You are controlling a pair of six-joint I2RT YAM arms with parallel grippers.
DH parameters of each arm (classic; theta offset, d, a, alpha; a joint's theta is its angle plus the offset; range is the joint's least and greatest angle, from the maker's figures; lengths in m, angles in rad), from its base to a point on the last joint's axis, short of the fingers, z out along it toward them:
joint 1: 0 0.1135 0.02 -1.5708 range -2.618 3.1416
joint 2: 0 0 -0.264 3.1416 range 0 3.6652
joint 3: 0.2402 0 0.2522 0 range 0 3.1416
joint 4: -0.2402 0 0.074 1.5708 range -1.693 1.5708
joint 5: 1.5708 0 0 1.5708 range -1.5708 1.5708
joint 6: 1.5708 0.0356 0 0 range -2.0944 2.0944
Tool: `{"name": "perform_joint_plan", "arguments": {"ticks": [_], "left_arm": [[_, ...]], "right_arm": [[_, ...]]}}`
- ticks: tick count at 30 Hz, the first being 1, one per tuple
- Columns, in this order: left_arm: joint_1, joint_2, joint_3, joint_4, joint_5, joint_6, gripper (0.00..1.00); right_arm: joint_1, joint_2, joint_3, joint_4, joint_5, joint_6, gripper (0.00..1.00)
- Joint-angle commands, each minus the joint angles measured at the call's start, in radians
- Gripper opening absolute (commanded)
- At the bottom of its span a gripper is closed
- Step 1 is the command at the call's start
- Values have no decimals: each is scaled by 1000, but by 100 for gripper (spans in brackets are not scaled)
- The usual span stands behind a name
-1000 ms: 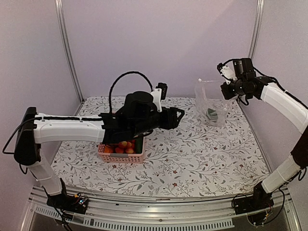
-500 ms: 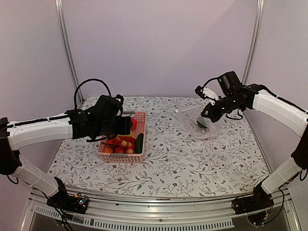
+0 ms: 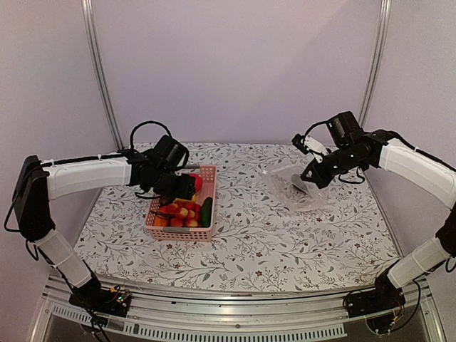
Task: Place the food in the zip-top bag and seal the zipper
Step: Pick up the fake fruit from the bin.
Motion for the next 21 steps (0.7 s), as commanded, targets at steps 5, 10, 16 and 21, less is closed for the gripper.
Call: {"name": "perform_joint_plan", "arguments": {"ticks": [5, 10, 16, 21], "left_arm": [[94, 207, 225, -42, 51, 124, 86], [126, 334, 373, -66, 42, 170, 91], [153, 464, 501, -108, 61, 240, 82], [161, 539, 549, -126, 67, 273, 76]], "right_arm": [[-2, -52, 2, -25, -18, -16, 0], [-2, -67, -12, -19, -21, -19, 0], [-2, -85, -15, -20, -30, -18, 0], [-2, -94, -21, -22, -29, -19, 0]]}}
